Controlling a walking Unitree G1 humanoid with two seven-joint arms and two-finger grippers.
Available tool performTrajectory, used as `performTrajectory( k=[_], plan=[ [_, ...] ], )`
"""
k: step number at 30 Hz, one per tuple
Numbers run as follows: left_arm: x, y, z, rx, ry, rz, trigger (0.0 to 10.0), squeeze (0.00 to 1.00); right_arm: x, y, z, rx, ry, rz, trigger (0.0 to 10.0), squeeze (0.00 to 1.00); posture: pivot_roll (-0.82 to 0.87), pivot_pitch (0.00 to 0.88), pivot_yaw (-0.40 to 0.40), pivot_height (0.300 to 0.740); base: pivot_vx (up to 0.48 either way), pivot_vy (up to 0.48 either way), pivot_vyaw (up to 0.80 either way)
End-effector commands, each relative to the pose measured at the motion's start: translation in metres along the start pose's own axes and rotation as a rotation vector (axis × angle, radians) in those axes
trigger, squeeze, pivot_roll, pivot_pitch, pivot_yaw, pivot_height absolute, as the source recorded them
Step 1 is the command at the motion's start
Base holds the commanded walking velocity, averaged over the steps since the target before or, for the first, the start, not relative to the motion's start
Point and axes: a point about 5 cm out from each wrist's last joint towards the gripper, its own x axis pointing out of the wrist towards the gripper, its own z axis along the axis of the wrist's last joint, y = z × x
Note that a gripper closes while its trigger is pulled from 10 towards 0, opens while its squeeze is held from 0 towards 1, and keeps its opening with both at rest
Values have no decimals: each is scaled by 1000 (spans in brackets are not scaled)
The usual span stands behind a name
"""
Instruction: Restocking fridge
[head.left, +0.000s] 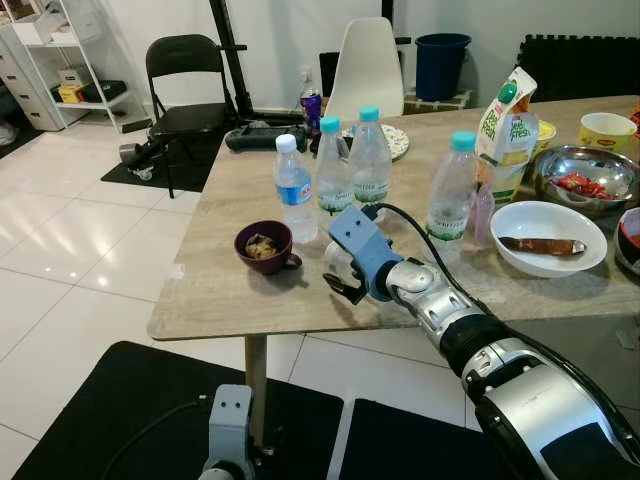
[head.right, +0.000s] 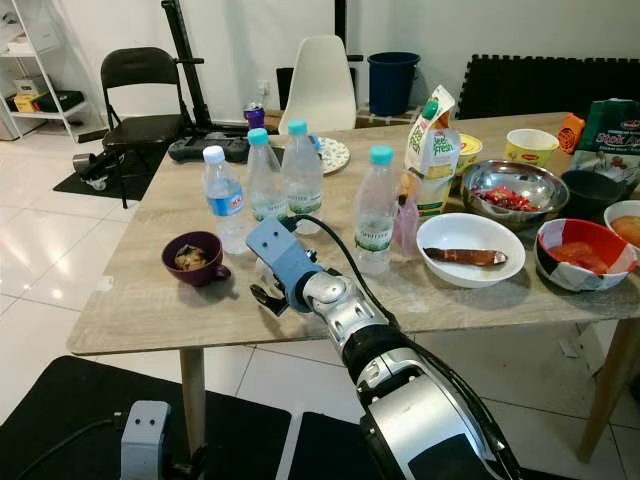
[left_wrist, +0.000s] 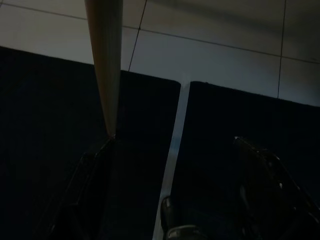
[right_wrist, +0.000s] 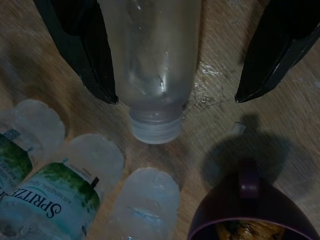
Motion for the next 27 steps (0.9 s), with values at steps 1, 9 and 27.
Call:
performTrajectory(
  k=[1, 9, 27],
  plan=[
    [-5, 9, -10, 6, 46, 17, 10000, 0, 0, 1, -10, 23, 60, 3, 10000, 0, 15, 196, 52, 740, 0, 0, 0],
    [-4, 9, -9, -5, 57, 7, 10000, 0, -2, -9, -5, 37, 101, 0, 10000, 0, 14, 197, 54, 740, 0, 0, 0],
    [-4, 8, -11, -22, 86, -47, 10000, 0, -8, -5, -10, -17, 241, 271, 10000, 0, 13, 197, 51, 740, 0, 0, 0]
  ],
)
